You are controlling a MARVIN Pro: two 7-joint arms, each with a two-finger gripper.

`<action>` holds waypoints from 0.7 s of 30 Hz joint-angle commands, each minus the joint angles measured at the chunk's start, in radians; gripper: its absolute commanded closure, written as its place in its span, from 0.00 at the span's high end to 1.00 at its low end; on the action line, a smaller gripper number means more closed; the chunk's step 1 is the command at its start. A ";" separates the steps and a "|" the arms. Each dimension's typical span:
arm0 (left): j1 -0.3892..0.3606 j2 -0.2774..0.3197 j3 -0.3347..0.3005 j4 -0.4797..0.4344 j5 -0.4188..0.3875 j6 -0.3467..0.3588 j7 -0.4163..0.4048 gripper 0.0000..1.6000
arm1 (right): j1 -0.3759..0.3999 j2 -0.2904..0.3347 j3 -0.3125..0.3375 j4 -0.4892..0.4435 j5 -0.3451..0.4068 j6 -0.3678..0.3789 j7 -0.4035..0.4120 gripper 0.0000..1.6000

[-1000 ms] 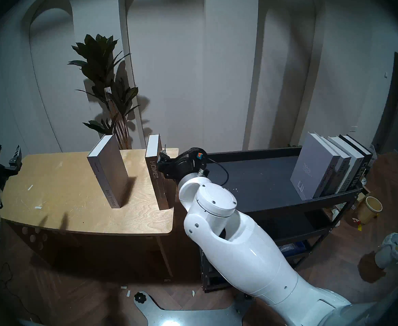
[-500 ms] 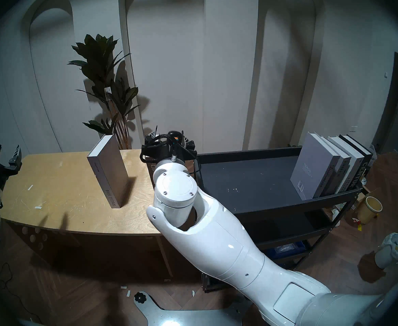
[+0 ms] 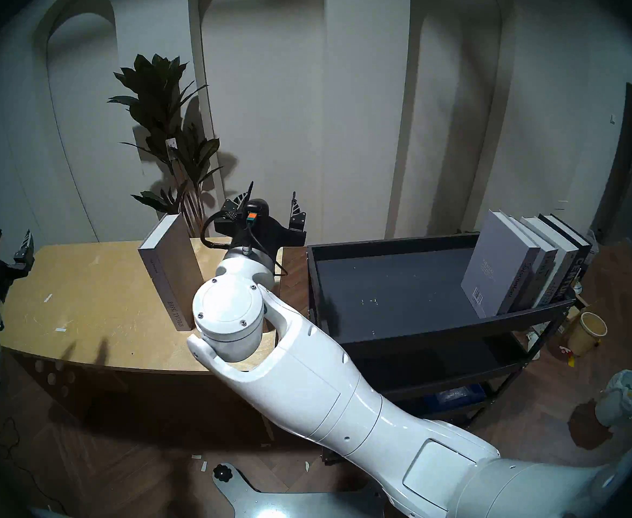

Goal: Move the books from the display table onto the shelf, standing them upright with spines facing out and tallest at one end

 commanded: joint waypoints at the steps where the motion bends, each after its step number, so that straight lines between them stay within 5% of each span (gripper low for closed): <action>1: -0.004 0.006 -0.021 -0.007 0.002 -0.001 -0.001 1.00 | -0.026 0.034 0.016 -0.116 0.056 0.095 0.020 1.00; 11: -0.004 0.006 -0.021 -0.007 0.002 -0.001 -0.001 1.00 | 0.022 0.161 0.091 -0.189 0.186 0.276 0.152 1.00; 17: -0.003 0.005 -0.023 -0.008 0.002 0.001 -0.002 1.00 | 0.053 0.160 0.075 -0.186 0.188 0.305 0.189 1.00; 21: -0.002 0.005 -0.023 -0.008 0.002 0.001 -0.002 1.00 | 0.053 0.137 0.050 -0.141 0.160 0.250 0.182 1.00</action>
